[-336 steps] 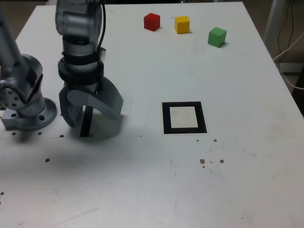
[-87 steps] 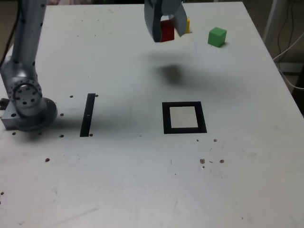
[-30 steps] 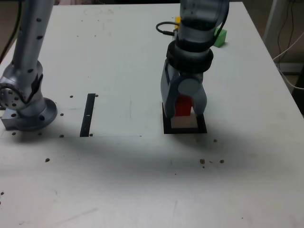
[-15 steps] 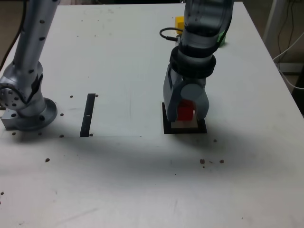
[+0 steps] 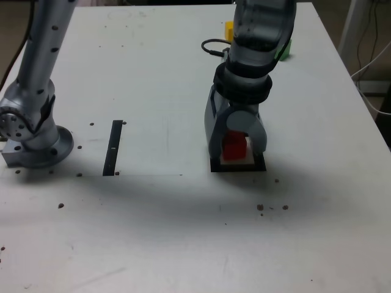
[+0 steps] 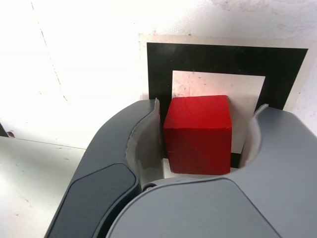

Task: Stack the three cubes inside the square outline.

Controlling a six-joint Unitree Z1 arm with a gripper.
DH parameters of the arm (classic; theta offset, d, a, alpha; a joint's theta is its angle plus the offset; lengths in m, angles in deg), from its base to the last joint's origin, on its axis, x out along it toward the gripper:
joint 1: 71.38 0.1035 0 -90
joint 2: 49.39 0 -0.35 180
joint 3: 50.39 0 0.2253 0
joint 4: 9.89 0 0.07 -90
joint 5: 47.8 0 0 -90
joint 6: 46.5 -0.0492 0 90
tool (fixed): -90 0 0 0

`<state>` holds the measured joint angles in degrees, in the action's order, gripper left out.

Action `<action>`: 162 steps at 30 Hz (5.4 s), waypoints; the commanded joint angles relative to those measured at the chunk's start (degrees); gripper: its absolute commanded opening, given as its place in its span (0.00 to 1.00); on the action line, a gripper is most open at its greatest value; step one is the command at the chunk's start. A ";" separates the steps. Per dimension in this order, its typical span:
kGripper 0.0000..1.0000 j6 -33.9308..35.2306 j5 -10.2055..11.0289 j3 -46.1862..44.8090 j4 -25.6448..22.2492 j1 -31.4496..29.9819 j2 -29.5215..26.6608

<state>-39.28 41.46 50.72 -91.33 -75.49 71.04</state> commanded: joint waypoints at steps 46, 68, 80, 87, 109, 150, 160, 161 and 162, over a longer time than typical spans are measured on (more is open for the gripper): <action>1.00 -18.42 7.53 10.02 -7.65 22.12 -2.31; 1.00 -26.56 7.60 27.56 -13.77 31.26 5.94; 1.00 -31.87 8.12 38.75 -18.01 39.34 12.22; 0.99 -36.74 8.58 46.57 -21.34 43.30 16.57; 0.99 -44.65 7.65 65.25 -25.59 47.59 28.37; 0.28 -44.57 7.61 72.82 -25.01 47.98 33.01; 0.28 -44.61 7.18 72.69 -25.29 47.77 32.37; 0.28 -44.62 7.06 72.60 -25.39 47.70 32.16; 0.28 -44.64 6.94 72.49 -25.51 47.60 31.92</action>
<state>-83.78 48.55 122.58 -116.05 -27.64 103.61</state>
